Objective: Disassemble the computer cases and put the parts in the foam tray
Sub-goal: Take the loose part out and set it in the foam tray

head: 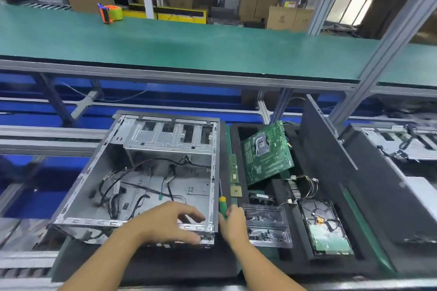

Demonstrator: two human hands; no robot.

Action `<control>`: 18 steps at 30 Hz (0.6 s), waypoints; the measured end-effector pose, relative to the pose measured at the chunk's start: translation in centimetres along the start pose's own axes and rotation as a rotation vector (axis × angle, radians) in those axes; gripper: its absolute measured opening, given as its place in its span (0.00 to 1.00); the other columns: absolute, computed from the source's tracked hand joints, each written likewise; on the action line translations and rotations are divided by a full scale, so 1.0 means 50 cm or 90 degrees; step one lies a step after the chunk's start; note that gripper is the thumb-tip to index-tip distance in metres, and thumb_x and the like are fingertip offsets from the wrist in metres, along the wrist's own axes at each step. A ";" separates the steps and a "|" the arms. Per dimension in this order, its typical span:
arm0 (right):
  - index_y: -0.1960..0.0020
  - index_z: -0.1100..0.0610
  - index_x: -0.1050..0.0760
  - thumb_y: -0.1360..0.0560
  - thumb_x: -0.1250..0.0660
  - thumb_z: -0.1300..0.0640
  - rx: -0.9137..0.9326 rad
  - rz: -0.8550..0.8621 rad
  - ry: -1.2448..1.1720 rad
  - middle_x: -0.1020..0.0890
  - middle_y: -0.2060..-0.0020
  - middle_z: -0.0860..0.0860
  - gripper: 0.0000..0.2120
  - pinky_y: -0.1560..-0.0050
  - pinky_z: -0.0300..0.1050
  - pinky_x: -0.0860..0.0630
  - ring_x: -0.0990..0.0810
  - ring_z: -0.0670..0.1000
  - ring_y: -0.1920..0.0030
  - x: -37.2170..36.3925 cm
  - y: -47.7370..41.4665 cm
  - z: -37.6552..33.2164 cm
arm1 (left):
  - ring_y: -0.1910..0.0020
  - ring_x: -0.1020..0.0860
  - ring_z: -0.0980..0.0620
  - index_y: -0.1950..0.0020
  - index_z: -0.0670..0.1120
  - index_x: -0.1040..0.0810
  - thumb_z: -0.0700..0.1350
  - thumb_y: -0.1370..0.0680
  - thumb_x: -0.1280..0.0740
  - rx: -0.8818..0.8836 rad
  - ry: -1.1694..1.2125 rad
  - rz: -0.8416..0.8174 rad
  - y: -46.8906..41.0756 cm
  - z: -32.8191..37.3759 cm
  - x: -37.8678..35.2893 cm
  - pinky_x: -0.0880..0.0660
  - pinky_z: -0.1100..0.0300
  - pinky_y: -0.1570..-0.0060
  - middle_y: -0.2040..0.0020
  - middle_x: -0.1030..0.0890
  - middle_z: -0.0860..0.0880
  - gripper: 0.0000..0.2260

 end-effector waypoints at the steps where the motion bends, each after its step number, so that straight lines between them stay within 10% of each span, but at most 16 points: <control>1: 0.54 0.57 0.31 0.21 0.34 0.56 0.001 -0.008 0.001 0.24 0.49 0.57 0.08 0.50 0.47 0.29 0.27 0.55 0.53 -0.002 -0.004 0.000 | 0.48 0.24 0.71 0.41 0.66 0.21 0.63 0.34 0.25 -0.006 -0.041 0.006 -0.002 0.005 -0.004 0.29 0.74 0.50 0.48 0.22 0.73 0.21; 18: 0.37 0.60 0.30 0.19 0.38 0.58 0.017 -0.118 0.000 0.27 0.38 0.57 0.12 0.37 0.49 0.29 0.26 0.57 0.39 -0.007 -0.004 0.017 | 0.57 0.22 0.62 0.44 0.73 0.28 0.65 0.31 0.34 -0.036 -0.206 0.155 -0.016 0.032 -0.007 0.23 0.62 0.57 0.55 0.19 0.66 0.16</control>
Point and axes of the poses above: each hand's wrist, its own y-axis away from the middle knuckle, its own x-axis out of the back of the hand, z = x × y, the point moved 10 cm from there along -y, towards the middle knuckle
